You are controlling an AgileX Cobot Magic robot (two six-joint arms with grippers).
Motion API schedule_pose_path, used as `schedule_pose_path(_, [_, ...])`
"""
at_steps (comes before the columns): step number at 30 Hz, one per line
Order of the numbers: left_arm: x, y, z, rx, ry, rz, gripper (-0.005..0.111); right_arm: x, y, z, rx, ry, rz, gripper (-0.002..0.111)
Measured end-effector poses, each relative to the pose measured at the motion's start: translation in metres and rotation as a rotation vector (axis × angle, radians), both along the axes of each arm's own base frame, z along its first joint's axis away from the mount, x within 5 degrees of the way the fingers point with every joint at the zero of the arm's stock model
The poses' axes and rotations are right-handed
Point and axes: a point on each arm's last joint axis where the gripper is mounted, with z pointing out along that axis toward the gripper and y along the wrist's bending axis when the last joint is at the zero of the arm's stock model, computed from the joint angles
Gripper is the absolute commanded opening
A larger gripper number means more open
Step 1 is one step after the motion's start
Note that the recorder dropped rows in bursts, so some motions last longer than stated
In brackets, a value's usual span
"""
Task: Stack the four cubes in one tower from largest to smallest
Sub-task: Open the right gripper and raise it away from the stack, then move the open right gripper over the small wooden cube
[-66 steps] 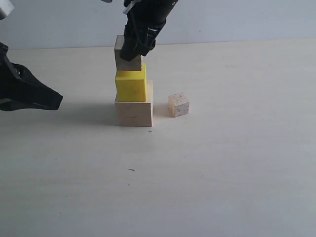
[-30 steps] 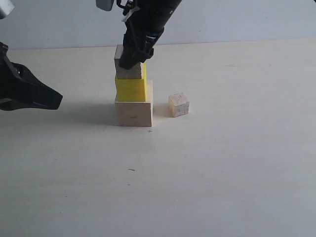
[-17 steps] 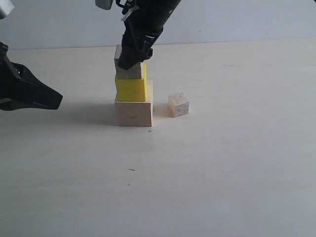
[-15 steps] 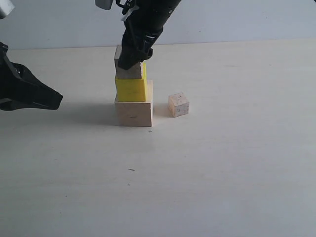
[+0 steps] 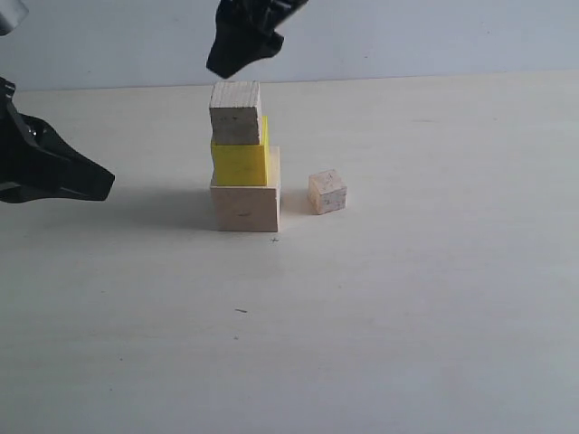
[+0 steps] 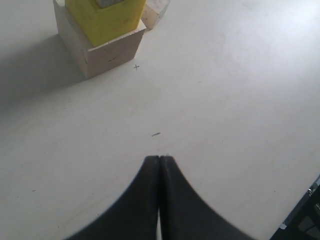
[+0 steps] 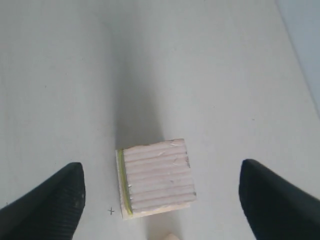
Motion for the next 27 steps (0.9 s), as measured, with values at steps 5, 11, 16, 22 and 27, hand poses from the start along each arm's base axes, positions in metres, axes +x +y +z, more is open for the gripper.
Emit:
schedule_pose_path(5, [0.0,0.0,0.0,0.0,0.0,0.0,0.0,-0.013,-0.019,0.037,-0.004,-0.04,-0.17,0.047])
schedule_pose_path(11, [0.0,0.0,0.0,0.0,0.0,0.0,0.0,-0.02,-0.038,0.057,-0.058,-0.103,-0.287,0.0])
schedule_pose_path(16, [0.0,0.0,0.0,0.0,0.001,0.0,0.0,-0.015,-0.048,0.059,-0.092,-0.118,-0.441,0.0])
schedule_pose_path(22, [-0.003,0.001,-0.008,0.009,0.026,0.0,0.0,0.01,-0.07,0.044,-0.08,-0.05,-0.684,0.0])
schedule_pose_path(27, [-0.005,0.002,-0.013,0.018,0.045,-0.004,0.0,0.036,-0.091,0.013,-0.09,0.064,-0.867,0.0])
